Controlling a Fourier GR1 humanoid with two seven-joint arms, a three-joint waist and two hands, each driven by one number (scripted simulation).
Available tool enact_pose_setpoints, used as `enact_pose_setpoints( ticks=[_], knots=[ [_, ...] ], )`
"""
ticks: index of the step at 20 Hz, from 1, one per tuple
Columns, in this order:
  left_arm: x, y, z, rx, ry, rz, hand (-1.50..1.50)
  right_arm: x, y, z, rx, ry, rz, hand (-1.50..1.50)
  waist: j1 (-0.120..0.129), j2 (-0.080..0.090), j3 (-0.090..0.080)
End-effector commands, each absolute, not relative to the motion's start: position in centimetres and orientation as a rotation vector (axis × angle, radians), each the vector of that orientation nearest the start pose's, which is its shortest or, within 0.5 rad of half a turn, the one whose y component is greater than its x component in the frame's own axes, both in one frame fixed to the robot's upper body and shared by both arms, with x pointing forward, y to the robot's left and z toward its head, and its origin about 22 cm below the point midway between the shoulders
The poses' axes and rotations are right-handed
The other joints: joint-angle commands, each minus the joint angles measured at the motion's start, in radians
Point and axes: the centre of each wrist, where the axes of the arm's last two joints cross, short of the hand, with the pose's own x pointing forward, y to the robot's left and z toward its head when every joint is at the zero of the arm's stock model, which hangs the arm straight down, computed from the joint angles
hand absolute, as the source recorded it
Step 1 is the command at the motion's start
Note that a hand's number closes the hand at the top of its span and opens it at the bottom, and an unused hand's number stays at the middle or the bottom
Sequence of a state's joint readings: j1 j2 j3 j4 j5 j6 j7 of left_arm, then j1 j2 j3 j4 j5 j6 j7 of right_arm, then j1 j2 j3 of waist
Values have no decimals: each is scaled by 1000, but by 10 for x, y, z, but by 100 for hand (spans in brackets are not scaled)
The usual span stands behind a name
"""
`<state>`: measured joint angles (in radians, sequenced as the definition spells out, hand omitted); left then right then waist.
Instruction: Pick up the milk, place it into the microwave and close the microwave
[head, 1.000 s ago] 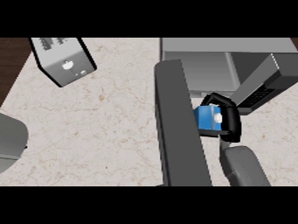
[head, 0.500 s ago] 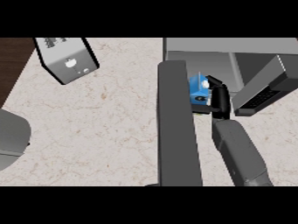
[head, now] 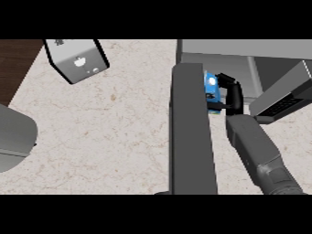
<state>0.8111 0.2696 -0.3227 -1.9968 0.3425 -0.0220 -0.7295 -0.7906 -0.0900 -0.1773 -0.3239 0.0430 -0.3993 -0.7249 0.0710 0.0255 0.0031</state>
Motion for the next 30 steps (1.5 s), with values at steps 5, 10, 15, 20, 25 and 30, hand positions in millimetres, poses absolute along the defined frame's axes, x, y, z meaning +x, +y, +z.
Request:
enact_pose_setpoints(
  ticks=[5, 10, 15, 20, 25, 30],
  knots=[
    [44, 250, -9, -177, -1899, 208, -150, 389, -228, -47, -546, -1797, 207, 150, 32, 15, 1],
    [55, 242, -6, -190, -1929, 207, -150, 407, -232, -21, -683, -1867, 260, 150, 52, 28, 3],
    [54, 247, -9, -191, -1912, 206, -150, 412, -243, -12, -706, -1887, 234, 150, 67, 34, 4],
    [57, 250, -6, -184, -1922, 190, -150, 418, -230, -3, -699, -1961, 129, 150, 73, 37, 6],
    [61, 254, -9, -195, -1902, 166, -150, 423, -227, 5, -901, -1980, 164, 150, 75, 41, 3],
    [65, 258, -14, -217, -1899, 178, -150, 430, -233, 18, -1035, -1947, 115, 150, 82, 44, 2]
  ],
)
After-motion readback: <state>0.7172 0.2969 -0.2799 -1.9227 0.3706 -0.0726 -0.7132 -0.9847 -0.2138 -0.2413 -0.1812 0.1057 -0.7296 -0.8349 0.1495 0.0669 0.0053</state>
